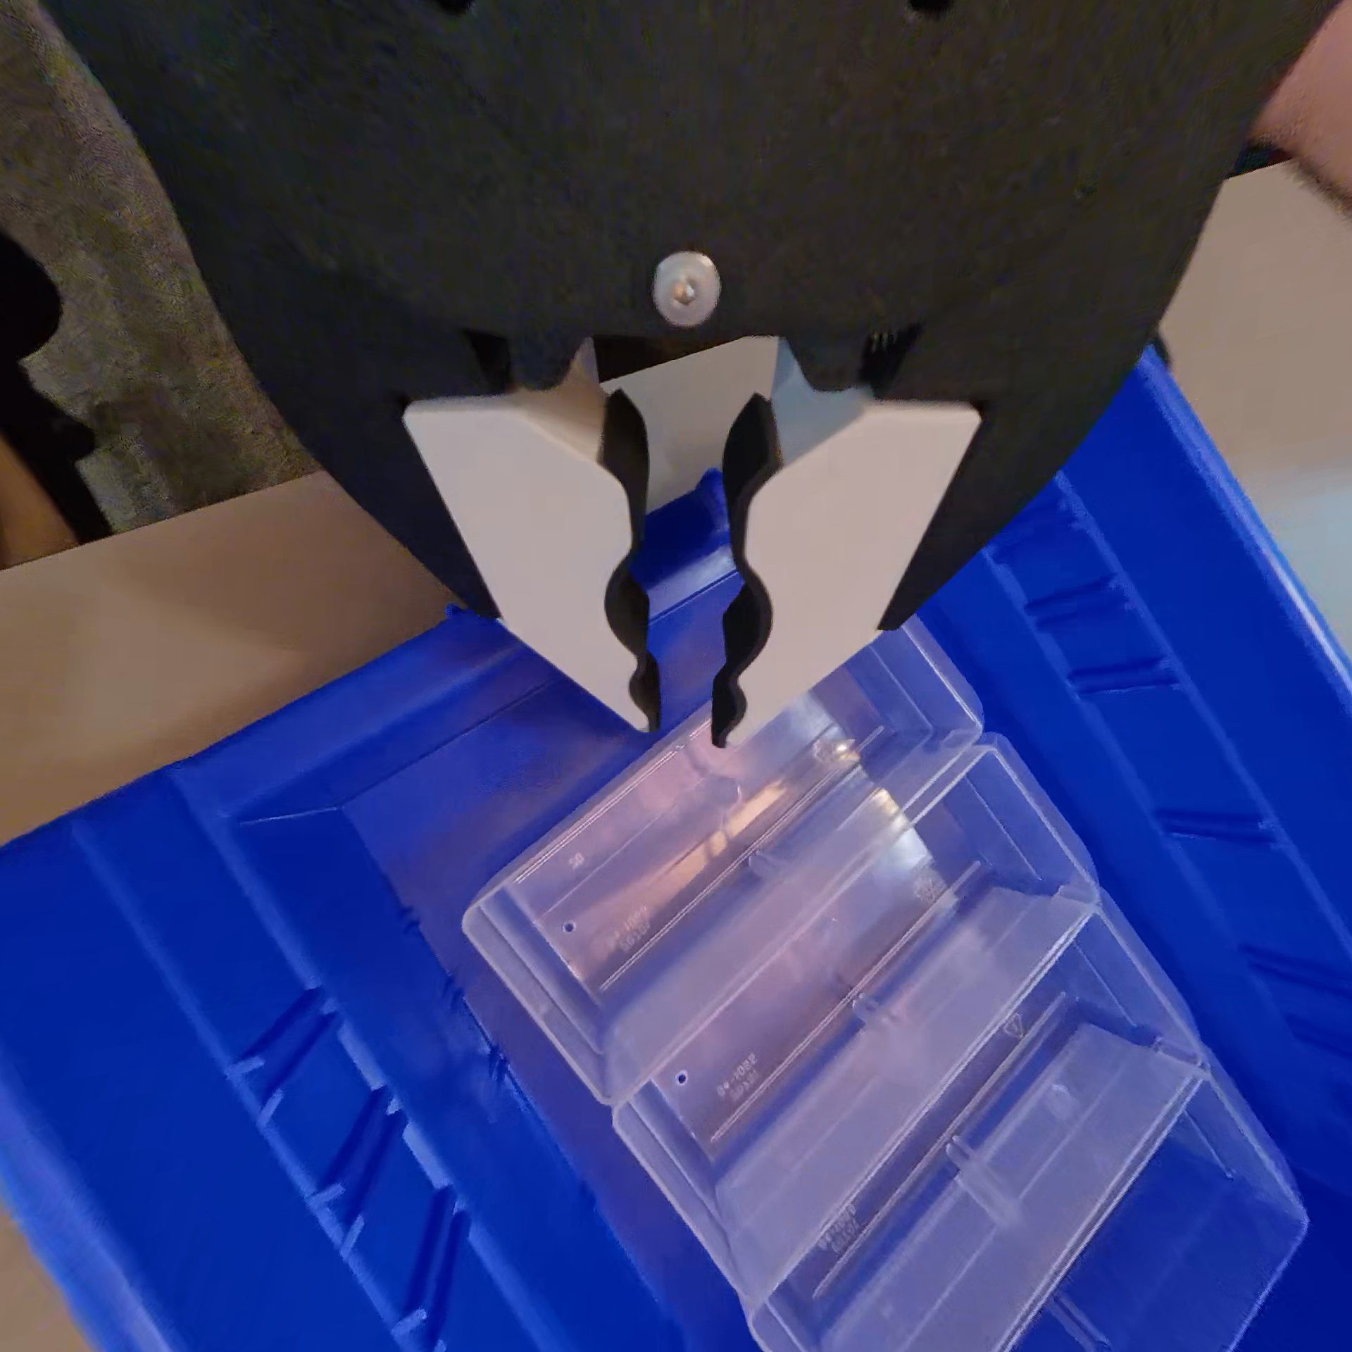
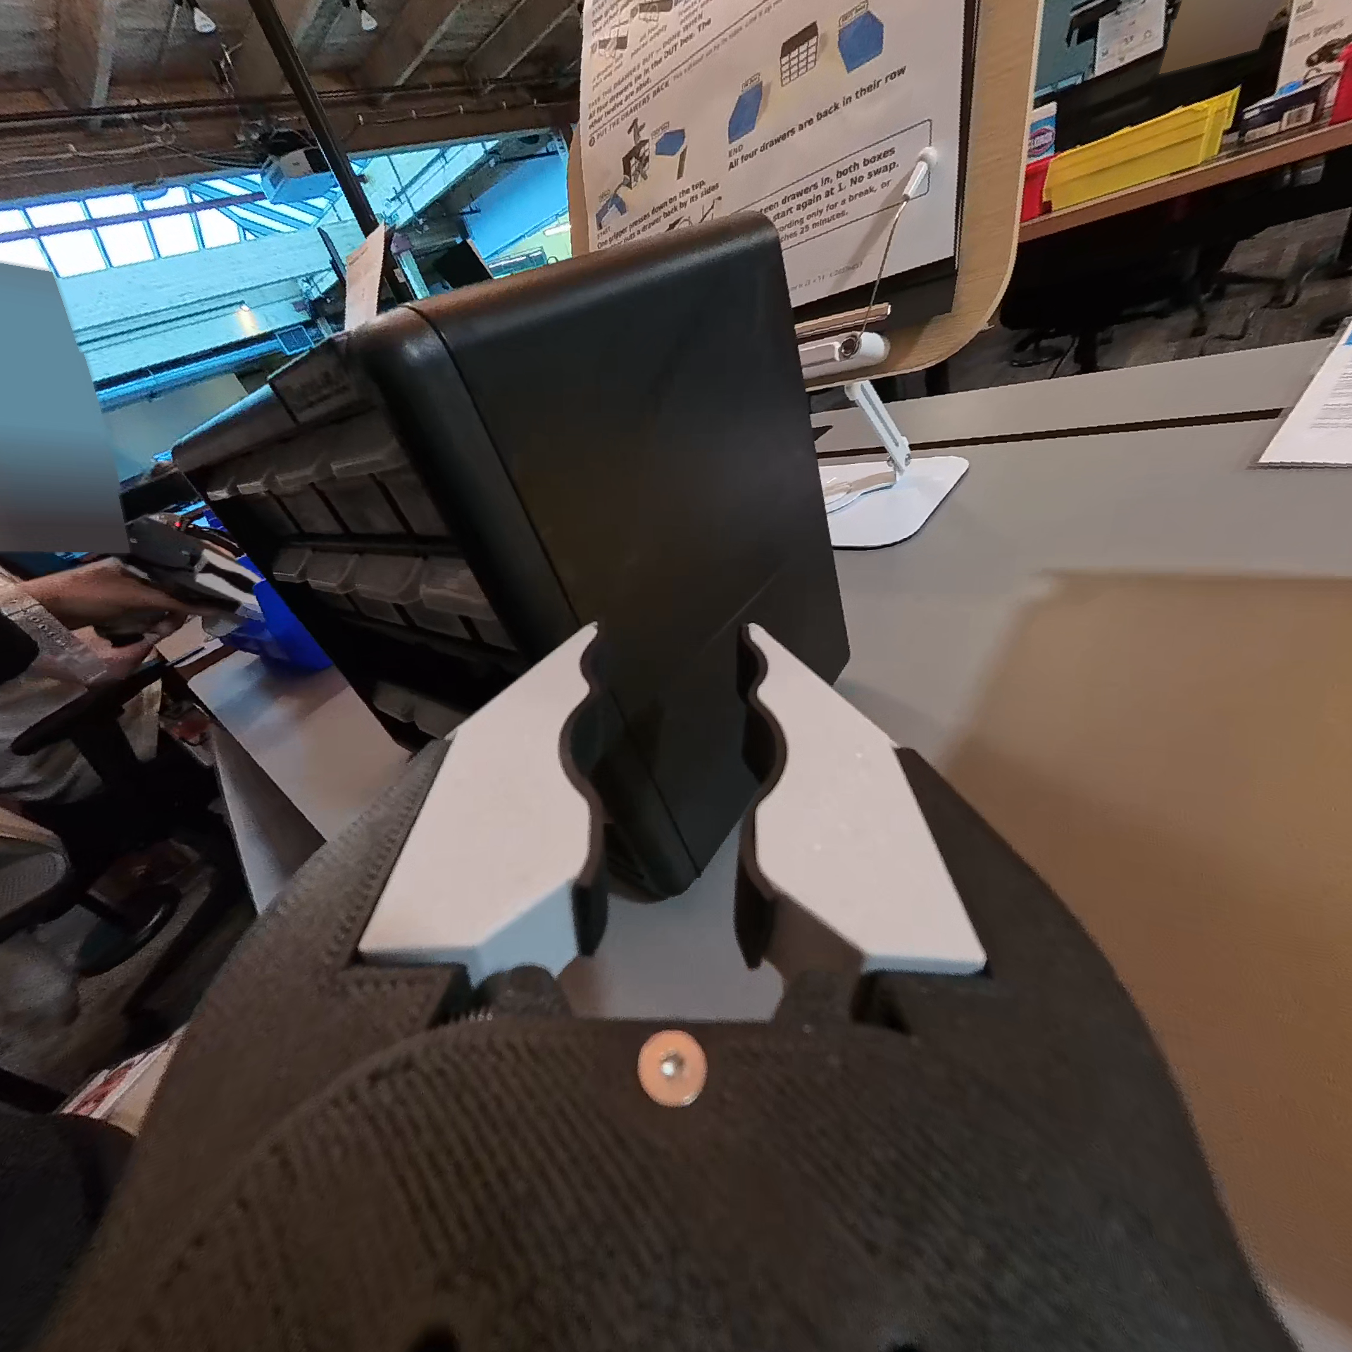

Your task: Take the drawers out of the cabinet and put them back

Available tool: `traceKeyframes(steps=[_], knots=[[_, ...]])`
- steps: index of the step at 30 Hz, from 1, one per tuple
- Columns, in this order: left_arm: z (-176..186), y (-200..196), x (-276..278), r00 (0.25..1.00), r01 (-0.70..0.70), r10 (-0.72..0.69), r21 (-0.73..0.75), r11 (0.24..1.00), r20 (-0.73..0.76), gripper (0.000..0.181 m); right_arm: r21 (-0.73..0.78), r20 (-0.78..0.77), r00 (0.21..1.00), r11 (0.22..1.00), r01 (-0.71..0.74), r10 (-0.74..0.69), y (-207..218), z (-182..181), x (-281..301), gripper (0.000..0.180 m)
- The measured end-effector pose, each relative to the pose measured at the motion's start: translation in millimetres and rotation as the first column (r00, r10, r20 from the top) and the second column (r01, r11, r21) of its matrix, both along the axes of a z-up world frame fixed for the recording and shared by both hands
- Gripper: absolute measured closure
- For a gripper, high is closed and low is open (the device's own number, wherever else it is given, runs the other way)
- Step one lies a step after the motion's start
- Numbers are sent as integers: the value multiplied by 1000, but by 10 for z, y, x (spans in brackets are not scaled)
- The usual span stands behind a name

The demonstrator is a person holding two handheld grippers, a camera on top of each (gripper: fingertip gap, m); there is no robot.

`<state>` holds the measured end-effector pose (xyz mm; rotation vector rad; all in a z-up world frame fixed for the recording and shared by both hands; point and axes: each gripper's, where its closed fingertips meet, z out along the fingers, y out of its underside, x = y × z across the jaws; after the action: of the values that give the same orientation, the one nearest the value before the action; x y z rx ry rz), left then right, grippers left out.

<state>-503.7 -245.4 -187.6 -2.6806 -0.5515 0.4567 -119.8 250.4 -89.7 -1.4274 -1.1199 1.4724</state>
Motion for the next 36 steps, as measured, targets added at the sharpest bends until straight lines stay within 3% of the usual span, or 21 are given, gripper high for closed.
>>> traceKeyframes(steps=[1, 4, 8, 15, 24, 27, 31, 36], knots=[[-2, -3, -6, 1000, 14, -14, -28, 1000, -5, 173, -1, -1, 1000, 1000, 1, -1, 1, 2, 1, 146], [-16, -23, 71, 996, 77, -73, -98, 992, 43, 178, 2, 0, 1000, 1000, 2, -2, 0, 2, 1, 146], [76, 23, 236, 980, 145, -132, -77, 986, 151, 178, -1, 0, 1000, 1000, -4, 4, -7, -5, -3, 146], [366, 92, -152, 997, 65, -64, -20, 998, 46, 162, -13, -2, 1000, 1000, -11, 11, -4, -7, -3, 146], [-96, 105, -312, 988, 116, -90, -215, 970, 126, 156, -14, 2, 1000, 1000, -15, 16, -22, -14, -1, 146], [-173, 56, -308, 985, 130, -95, -259, 957, 143, 171, -13, 4, 1000, 1000, -13, 13, -19, -17, 13, 146], [70, 93, -294, 989, 147, -136, -215, 965, 63, 176, -18, 0, 1000, 1000, -4, 4, 2, -14, 40, 146], [672, 71, -193, 977, 172, -193, -197, 965, -90, 180, -18, -3, 1000, 1000, -9, 8, -11, -5, 42, 146]])
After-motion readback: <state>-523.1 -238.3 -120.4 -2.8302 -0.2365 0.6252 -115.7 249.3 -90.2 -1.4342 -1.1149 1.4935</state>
